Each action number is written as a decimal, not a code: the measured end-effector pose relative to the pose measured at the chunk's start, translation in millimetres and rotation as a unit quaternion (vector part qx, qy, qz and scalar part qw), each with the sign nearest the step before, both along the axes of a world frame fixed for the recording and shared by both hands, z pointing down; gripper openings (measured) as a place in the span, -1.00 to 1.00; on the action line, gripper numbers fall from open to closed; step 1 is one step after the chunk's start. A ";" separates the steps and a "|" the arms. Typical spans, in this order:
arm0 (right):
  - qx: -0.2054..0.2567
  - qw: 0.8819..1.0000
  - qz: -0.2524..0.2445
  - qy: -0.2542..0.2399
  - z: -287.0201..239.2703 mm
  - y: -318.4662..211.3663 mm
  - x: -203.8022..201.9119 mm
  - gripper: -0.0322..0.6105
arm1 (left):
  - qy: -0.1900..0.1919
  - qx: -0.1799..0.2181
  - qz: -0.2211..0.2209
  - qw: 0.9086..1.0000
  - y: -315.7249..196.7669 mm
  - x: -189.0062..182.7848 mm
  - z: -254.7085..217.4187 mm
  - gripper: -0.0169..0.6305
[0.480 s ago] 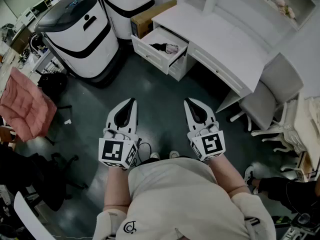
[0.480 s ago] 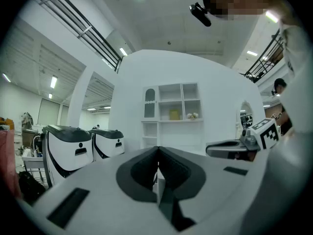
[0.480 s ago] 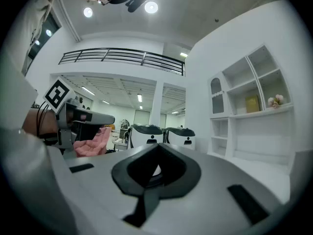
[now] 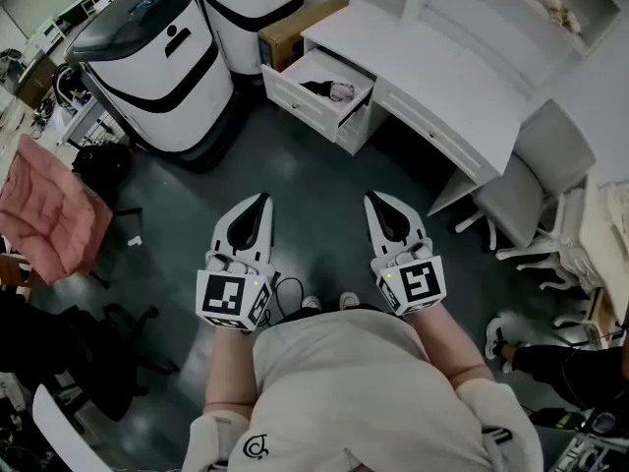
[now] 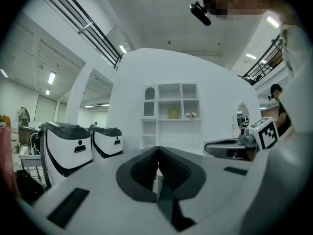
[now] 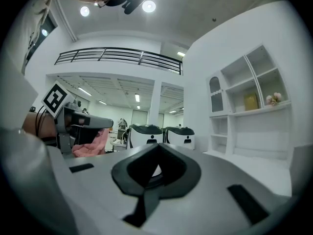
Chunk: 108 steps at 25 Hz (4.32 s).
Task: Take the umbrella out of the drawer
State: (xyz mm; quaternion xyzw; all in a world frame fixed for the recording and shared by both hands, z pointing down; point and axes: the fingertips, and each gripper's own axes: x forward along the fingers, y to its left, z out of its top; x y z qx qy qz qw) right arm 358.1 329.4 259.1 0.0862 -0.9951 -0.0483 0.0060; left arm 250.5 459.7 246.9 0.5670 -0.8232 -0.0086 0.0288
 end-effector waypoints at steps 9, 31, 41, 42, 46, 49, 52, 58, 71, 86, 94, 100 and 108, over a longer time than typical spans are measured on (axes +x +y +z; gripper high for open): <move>-0.034 0.999 0.025 0.002 17.9 4.8 -21.9 -0.88 | 0.002 -0.018 -0.006 1.000 25.3 -17.7 14.4 -0.91; -0.046 0.999 0.001 0.006 34.7 -187.6 -235.2 -0.88 | 0.016 -0.025 -0.033 0.999 -154.4 -210.9 28.6 -0.91; -0.070 0.997 0.027 0.025 56.8 -309.8 -299.6 -0.88 | 0.022 -0.051 0.012 0.998 -301.2 -282.3 49.7 -0.91; -0.070 0.997 0.032 0.028 59.1 -317.3 -301.8 -0.88 | 0.024 -0.054 0.020 0.998 -312.0 -287.1 52.6 -0.91; -0.084 0.994 0.055 0.033 68.8 -346.0 -310.9 -0.88 | 0.032 -0.061 0.047 0.997 -351.2 -311.0 61.8 -0.91; -0.094 0.992 0.073 0.034 73.1 -364.4 -315.3 -0.88 | 0.034 -0.066 0.075 0.994 -380.3 -324.2 66.9 -0.91; -0.103 0.989 0.103 0.034 77.8 -383.0 -323.7 -0.88 | 0.022 -0.079 0.113 0.990 -410.4 -338.1 73.9 -0.91; -0.113 0.977 0.174 0.042 87.5 -412.1 -346.4 -0.88 | 0.000 -0.110 0.206 0.972 -472.4 -375.0 104.9 -0.91; -0.131 0.949 0.285 0.039 143.6 -443.9 -376.9 -0.88 | -0.013 -0.190 0.475 0.859 -550.9 -366.6 235.7 -0.91; -0.154 0.918 0.359 0.070 211.4 -448.0 -376.6 -0.88 | 0.000 -0.412 0.583 0.700 -533.8 -347.4 442.2 0.10; -0.172 0.904 0.383 0.080 238.0 -449.9 -374.3 -0.88 | -0.042 -0.479 0.570 0.666 -539.8 -350.3 506.7 0.27; -0.180 0.890 0.410 0.088 251.8 -457.9 -357.1 -0.88 | -0.074 -0.504 0.564 0.650 -545.1 -345.0 538.3 0.28; -0.195 0.872 0.441 0.086 263.6 -459.2 -335.5 -0.88 | -0.107 -0.488 0.539 0.678 -559.2 -339.8 551.6 0.23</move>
